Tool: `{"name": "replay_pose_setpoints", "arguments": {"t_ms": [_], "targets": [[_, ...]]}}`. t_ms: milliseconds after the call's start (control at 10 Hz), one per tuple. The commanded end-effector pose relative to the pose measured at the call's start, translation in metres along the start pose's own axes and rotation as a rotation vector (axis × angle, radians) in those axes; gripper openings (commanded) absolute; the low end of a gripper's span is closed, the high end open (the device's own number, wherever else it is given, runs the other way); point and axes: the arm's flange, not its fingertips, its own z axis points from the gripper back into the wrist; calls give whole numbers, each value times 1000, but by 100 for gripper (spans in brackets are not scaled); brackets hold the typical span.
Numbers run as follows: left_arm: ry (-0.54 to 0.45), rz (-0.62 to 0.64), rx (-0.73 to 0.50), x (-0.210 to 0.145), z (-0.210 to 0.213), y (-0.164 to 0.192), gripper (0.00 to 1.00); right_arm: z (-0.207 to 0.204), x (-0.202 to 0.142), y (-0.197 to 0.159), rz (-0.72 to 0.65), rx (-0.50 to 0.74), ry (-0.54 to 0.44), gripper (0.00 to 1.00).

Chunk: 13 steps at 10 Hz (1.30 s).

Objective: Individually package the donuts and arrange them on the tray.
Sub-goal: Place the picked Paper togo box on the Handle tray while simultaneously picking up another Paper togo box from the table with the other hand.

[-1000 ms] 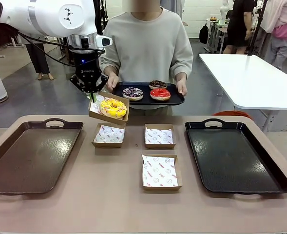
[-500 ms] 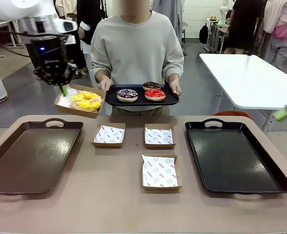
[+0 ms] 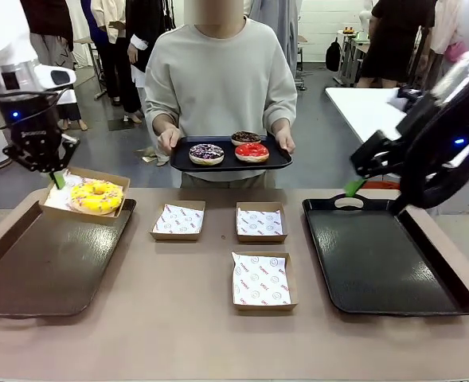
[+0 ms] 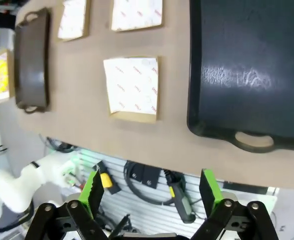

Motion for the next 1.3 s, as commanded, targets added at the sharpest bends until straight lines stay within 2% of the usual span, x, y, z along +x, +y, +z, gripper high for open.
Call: {"name": "replay_pose_setpoints", "arguments": {"t_ms": [0,200,400,700,800,1200], "targets": [[-34,-17,-9,-6,-11,20,1,-31,11,13,-41,-77,2,100],[-41,-36,2,0,-24,34,1,-68,14,28,-49,-107,18,100],[-21,-81,30,4,-32,41,1,-86,13,33,-65,-109,23,100],[-19,-89,24,7,-29,29,1,-78,7,27,-78,-35,19,100],[0,-64,16,4,-32,34,1,-87,12,33,-53,-87,43,100],[0,-64,16,4,-32,34,1,-87,12,33,-53,-87,43,100]]}}
